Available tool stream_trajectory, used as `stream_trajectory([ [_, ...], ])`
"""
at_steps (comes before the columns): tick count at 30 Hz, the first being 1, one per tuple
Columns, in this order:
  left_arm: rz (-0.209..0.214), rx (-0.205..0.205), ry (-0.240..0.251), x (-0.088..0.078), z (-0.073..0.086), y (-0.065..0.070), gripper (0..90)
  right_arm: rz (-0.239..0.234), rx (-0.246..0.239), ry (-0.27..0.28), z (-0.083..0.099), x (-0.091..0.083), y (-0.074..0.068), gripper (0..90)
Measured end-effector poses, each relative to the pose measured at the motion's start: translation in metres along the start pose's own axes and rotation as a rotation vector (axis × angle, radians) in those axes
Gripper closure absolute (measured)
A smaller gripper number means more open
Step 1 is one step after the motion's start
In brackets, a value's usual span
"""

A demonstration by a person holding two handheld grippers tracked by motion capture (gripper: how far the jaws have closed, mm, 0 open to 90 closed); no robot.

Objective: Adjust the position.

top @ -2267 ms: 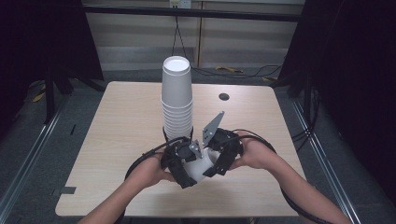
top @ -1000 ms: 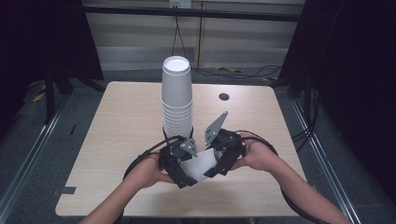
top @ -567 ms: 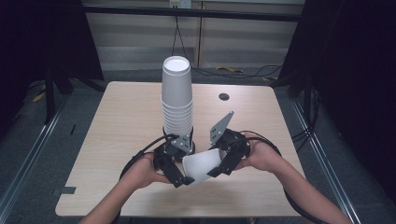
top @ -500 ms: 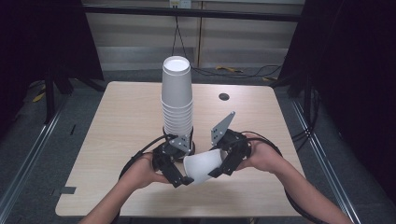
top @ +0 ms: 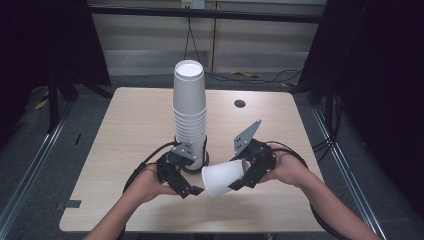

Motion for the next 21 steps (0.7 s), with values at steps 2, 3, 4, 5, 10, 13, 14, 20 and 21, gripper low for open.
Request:
stream_trajectory([
  [2,0.001,-0.001,-0.001,0.0013,0.0016,0.0001,0.0,0.005,0.007,0.001,0.0006,-0.0014,0.0002,23.4],
  [3,0.001,-0.014,0.000,0.0023,0.0020,0.0011,0.0,0.002,0.008,0.004,0.0003,-0.0020,0.0000,23.4],
  [4,0.000,-0.005,0.000,0.0033,0.0028,0.0003,0.0,0.001,-0.001,0.011,-0.0006,-0.0026,0.0001,23.4],
  [5,0.001,-0.009,-0.007,0.0038,0.0040,0.0004,0.0,-0.004,-0.003,0.012,-0.0014,-0.0035,-0.0010,23.4],
  [10,0.012,-0.027,0.012,0.0062,0.0040,0.0004,0.0,0.009,-0.011,0.022,-0.0060,-0.0071,-0.0009,23.3],
  [13,0.008,-0.030,0.016,0.0070,0.0042,0.0003,0.0,0.009,-0.011,0.027,-0.0061,-0.0080,-0.0005,23.3],
  [14,0.010,-0.034,0.019,0.0073,0.0050,-0.0002,0.0,0.006,-0.004,0.030,-0.0055,-0.0083,-0.0001,23.3],
  [20,0.017,-0.054,0.036,0.0074,0.0077,-0.0023,0.0,0.007,-0.007,0.034,-0.0042,-0.0082,0.0003,23.3],
  [21,0.017,-0.054,0.036,0.0074,0.0077,-0.0023,0.0,0.007,-0.007,0.034,-0.0042,-0.0082,0.0003,23.3],
])
Point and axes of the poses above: each handheld gripper's, and its own axes: x roughly forward along the jaws, z roughly out of its underside, y roughly to its right, the point moved 10 cm from there along x, roughly forward along the jaws, and after that the axes turned 12 degrees about -z, right-handed, at the moved point
